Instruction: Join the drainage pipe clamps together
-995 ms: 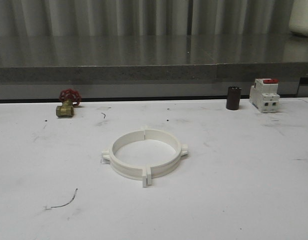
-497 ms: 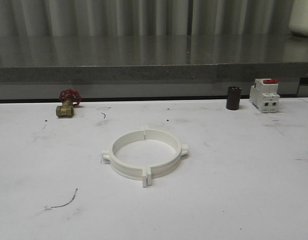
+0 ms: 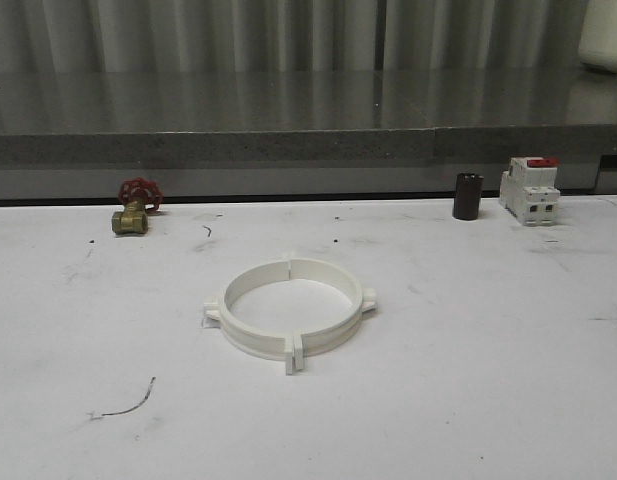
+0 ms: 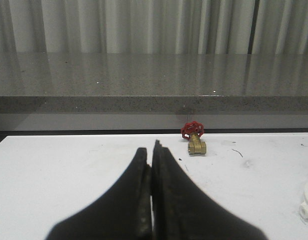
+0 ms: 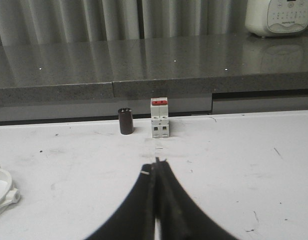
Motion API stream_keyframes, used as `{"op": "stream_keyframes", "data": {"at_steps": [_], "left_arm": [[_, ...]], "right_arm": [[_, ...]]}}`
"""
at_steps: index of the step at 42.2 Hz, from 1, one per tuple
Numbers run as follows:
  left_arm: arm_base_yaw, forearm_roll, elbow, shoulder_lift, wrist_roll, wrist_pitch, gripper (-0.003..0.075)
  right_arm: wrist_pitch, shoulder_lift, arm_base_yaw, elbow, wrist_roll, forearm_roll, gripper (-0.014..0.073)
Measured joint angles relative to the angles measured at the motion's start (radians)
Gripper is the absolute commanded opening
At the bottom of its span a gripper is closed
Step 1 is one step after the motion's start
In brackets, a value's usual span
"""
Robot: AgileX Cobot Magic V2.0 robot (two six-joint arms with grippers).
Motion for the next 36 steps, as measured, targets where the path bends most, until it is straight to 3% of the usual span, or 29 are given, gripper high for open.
{"op": "stream_keyframes", "data": {"at_steps": [36], "left_arm": [[0.000,0.000,0.000,0.000,0.000,0.000,-0.0020]], "right_arm": [[0.005,0.000,0.000,0.000,0.010,-0.004,-0.0067]]}}
